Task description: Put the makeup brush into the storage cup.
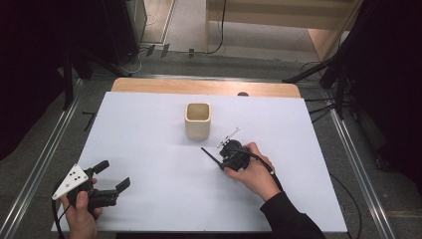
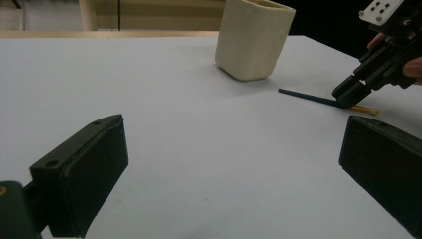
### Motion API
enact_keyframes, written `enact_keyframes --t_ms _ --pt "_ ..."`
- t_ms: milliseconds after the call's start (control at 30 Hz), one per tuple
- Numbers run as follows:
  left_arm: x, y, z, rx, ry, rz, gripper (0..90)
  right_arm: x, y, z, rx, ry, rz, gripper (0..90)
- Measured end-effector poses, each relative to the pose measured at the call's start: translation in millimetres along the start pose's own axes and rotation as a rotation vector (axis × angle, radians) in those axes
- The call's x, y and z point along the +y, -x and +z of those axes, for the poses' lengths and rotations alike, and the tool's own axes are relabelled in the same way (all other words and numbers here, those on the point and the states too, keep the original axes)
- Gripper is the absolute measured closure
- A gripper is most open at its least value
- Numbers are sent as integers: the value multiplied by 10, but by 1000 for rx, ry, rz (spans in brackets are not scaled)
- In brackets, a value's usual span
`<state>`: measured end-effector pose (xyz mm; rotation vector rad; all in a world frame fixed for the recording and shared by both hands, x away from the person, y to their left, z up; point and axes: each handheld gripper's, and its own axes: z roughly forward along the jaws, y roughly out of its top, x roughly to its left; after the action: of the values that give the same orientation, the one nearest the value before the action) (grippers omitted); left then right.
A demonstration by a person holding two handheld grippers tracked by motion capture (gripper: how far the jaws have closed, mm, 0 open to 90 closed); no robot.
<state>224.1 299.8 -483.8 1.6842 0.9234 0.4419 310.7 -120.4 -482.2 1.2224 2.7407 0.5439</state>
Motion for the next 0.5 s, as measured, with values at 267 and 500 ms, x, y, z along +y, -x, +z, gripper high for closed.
enact_keyframes --t_ms 267,500 --pt "0 10 16 -2 -7 2 0 -74 -101 27 -69 47 -11 848" --pt "1 46 96 -4 -19 -3 0 -211 -77 -30 -52 139 16 850"
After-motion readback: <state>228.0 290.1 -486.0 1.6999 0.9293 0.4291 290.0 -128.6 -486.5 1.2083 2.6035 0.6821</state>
